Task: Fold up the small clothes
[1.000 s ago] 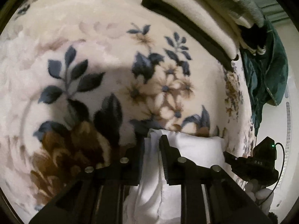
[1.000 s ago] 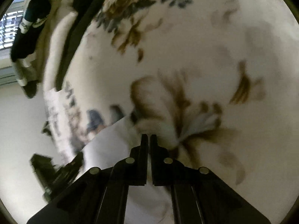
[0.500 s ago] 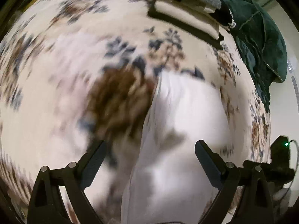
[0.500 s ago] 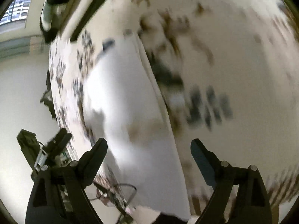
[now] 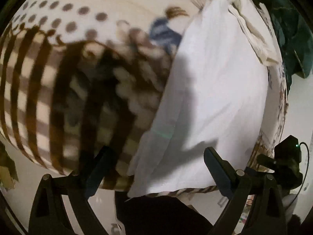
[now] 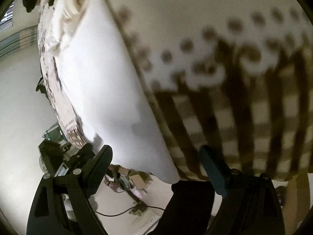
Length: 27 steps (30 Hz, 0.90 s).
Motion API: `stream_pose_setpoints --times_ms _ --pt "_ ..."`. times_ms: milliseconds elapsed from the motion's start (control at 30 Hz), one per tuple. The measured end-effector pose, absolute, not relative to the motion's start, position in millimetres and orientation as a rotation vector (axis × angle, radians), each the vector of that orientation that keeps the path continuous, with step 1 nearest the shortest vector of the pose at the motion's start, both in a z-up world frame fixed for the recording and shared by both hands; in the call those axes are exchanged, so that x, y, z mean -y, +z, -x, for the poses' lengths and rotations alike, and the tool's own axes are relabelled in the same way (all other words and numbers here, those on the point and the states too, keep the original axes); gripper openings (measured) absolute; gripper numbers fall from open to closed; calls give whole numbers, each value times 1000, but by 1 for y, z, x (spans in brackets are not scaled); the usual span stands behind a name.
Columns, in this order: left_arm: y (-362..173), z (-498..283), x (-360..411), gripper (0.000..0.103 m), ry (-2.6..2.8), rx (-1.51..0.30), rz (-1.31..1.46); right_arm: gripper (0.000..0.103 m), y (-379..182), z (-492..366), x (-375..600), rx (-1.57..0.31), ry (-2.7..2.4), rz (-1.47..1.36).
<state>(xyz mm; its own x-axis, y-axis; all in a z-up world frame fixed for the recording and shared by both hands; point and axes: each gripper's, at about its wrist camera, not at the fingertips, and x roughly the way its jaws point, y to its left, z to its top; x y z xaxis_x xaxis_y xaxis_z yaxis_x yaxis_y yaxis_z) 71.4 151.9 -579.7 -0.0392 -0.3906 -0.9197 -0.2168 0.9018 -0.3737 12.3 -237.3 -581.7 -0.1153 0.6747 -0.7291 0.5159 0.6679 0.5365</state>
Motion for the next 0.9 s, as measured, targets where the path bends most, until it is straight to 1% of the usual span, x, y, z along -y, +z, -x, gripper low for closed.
stream_pose_setpoints --times_ms 67,100,133,167,200,233,267,400,533,633,733,900 --pt "-572 -70 -141 69 -189 -1571 452 92 -590 -3 233 -1753 197 -1030" --pt "-572 -69 -136 36 -198 -1572 436 92 -592 -2 232 -1747 208 -1049" --pt "-572 -68 -133 11 -202 -1578 426 86 -592 0 230 -1733 225 -1067" --pt "-570 -65 -131 9 -218 -1566 441 72 -593 2 228 -1719 249 -1092" --pt "-567 -64 -129 8 -223 -1551 445 61 -593 4 224 -1717 270 -1112" --pt "-562 -65 -128 7 -228 -1539 448 32 -595 5 218 -1720 277 -1110" --pt "-559 -65 -129 7 -231 -1531 468 7 -594 6 213 -1723 275 -1095" --pt "-540 -64 -145 6 -231 -1495 587 6 -580 10 210 -1680 279 -1125" --pt "-507 -83 -157 6 -246 -1433 725 5 -550 4 224 -1615 302 -1177" --pt "-480 -118 -159 6 -278 -1368 787 5 -515 -14 239 -1541 329 -1183" --pt "-461 -164 -149 6 -326 -1300 827 4 -482 -52 249 -1459 334 -1183" --pt "-456 -266 -138 6 -364 -1234 833 4 -455 -140 267 -1348 317 -1144"
